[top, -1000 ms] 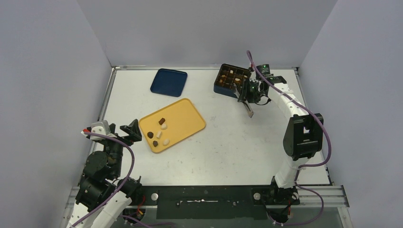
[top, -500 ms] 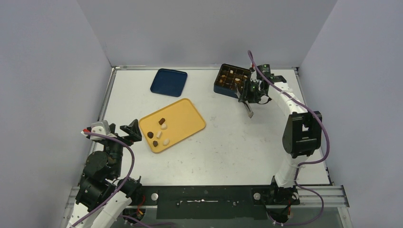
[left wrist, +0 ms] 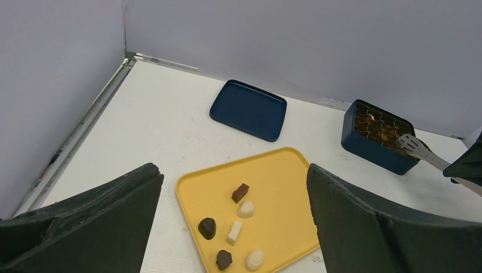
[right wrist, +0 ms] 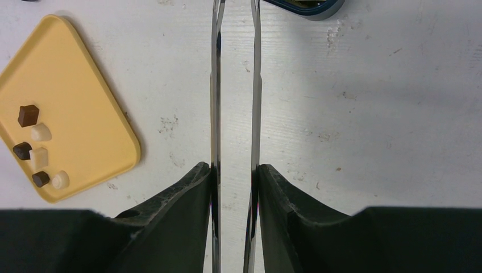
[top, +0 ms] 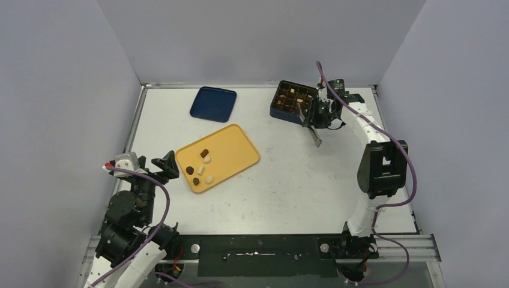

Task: Pack the chocolate
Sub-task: Adjust the fake chocolate in the packing box.

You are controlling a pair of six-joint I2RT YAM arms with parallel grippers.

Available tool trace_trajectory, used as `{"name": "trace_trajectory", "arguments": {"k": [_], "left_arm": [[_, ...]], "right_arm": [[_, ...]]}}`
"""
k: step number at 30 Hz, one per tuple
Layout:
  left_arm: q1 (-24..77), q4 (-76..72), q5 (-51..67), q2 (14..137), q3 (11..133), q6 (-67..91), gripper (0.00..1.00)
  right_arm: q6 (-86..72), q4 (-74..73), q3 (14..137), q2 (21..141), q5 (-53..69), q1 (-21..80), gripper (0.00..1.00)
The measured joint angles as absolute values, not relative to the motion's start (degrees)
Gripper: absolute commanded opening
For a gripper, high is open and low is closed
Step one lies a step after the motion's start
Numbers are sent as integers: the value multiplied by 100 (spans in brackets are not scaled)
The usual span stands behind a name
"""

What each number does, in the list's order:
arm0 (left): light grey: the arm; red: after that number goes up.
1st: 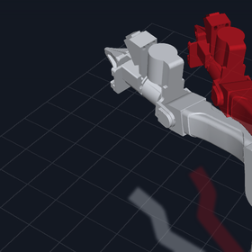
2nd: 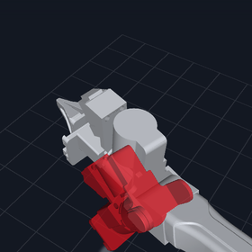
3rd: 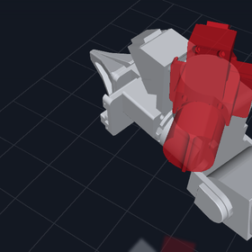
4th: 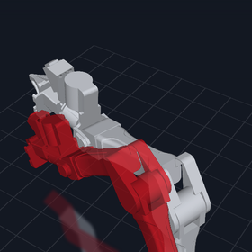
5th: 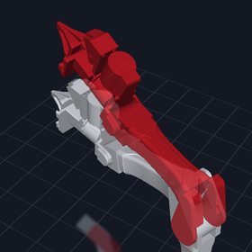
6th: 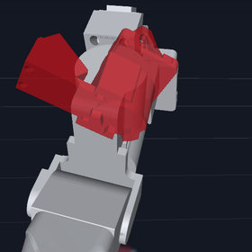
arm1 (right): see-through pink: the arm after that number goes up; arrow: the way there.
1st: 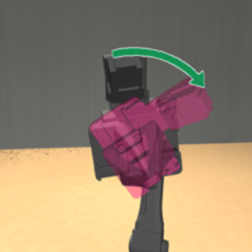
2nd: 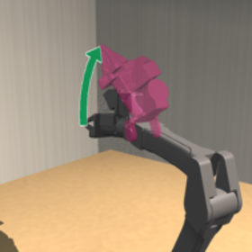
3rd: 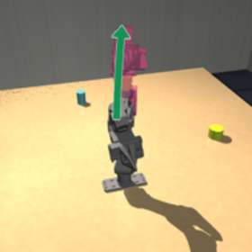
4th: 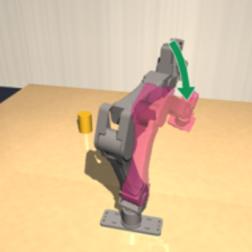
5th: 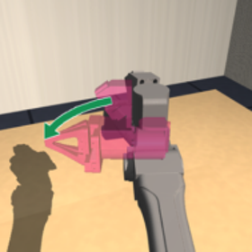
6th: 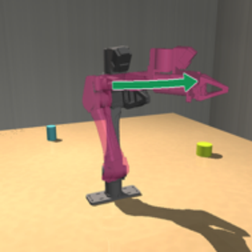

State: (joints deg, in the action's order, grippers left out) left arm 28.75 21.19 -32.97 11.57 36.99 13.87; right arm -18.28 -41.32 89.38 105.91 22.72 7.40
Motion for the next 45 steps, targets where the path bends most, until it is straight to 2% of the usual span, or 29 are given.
{"name": "trace_trajectory", "arguments": {"k": [28, 45], "left_arm": [[2875, 2117, -3297, 1160, 3699, 1387, 97], [2875, 2117, -3299, 1166, 3699, 1385, 97]], "right_arm": [[-1876, -4456, 9155, 10783, 2438, 716, 33], [-1881, -4556, 9734, 11524, 2508, 716, 31]]}}
